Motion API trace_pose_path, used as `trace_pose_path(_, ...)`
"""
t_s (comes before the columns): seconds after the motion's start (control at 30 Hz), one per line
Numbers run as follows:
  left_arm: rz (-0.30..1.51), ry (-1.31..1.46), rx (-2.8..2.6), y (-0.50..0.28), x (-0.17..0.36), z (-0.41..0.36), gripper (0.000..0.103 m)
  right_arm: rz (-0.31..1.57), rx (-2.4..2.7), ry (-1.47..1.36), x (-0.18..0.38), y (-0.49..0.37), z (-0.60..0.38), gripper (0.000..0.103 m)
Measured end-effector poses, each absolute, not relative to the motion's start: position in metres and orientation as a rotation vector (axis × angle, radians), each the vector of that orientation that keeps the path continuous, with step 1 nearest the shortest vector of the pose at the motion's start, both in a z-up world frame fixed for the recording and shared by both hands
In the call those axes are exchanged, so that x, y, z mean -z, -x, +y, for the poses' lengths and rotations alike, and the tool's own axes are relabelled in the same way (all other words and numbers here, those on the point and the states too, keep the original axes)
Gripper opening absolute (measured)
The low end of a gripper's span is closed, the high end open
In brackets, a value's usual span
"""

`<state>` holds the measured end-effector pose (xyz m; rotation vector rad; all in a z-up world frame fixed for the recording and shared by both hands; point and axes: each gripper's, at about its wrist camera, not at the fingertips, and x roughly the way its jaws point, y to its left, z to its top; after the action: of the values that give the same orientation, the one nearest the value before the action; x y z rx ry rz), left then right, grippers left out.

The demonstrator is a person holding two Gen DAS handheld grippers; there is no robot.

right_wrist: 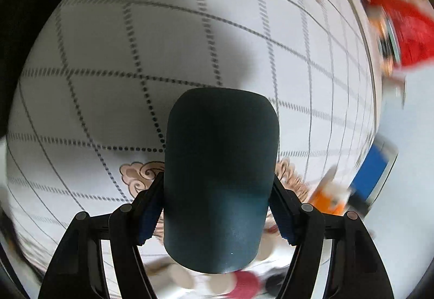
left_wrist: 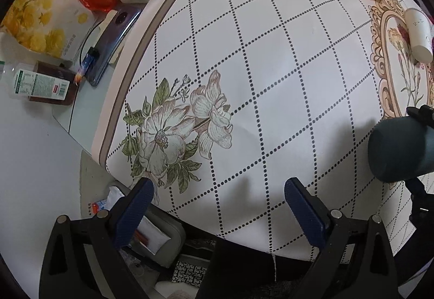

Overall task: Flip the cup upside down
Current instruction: 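Turn the held teal cup upside down with the right gripper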

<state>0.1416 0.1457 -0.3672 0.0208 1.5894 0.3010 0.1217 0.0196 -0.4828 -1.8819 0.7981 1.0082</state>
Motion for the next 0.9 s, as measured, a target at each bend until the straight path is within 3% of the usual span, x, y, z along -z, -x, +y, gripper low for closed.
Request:
trace_pose_path(0.63, 1.564, -0.129, -0.22, -0.149, 0.354, 0.106, 0.099, 1.522, -0.458, 0.746, 0.464, -0.198, -0.06, 0.073)
trace_pose_path(0.9, 1.557, -0.158, -0.197, -0.151, 0.354, 0.1, 0.099, 1.689, -0.381, 0.528, 0.478, -0.194, -0.08, 0.073)
